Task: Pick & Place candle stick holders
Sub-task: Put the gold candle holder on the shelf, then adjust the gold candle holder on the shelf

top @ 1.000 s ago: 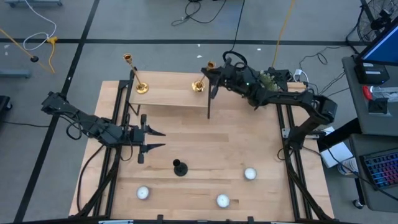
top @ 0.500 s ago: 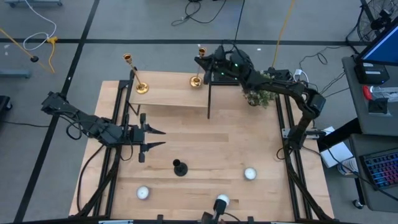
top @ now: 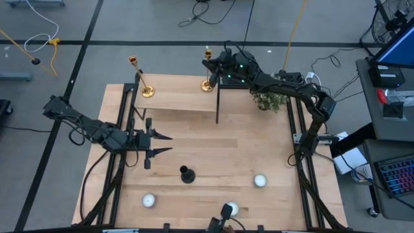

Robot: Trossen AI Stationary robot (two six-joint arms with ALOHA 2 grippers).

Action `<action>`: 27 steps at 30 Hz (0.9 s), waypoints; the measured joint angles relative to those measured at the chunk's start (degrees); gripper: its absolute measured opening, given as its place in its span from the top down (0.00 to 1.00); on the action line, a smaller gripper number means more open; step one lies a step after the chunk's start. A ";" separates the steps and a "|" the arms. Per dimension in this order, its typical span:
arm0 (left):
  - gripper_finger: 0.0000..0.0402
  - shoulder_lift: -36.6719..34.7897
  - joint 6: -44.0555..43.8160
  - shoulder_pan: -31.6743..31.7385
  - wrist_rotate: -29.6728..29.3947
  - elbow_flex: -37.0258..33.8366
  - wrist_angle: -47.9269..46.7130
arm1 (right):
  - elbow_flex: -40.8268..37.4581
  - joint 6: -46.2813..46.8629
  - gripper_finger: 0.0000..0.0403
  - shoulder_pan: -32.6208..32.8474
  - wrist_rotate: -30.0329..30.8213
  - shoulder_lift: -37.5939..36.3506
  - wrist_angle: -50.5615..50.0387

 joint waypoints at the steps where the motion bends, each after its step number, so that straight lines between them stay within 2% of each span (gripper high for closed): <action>1: 0.59 0.00 0.00 0.00 0.00 0.02 -0.02 | 0.01 -0.03 0.98 0.00 0.03 0.06 0.05; 9: 0.59 0.00 0.00 0.00 0.00 0.00 0.02 | 0.03 -0.01 0.95 -0.02 0.00 0.06 -0.25; 19: 0.59 0.00 0.02 0.00 -0.37 0.01 0.07 | 0.03 -0.24 0.78 -0.02 -0.02 -0.03 -2.71; 27: 0.59 0.00 0.04 0.00 -1.12 0.02 0.11 | 0.03 -1.50 0.60 0.31 -0.02 -0.01 -2.85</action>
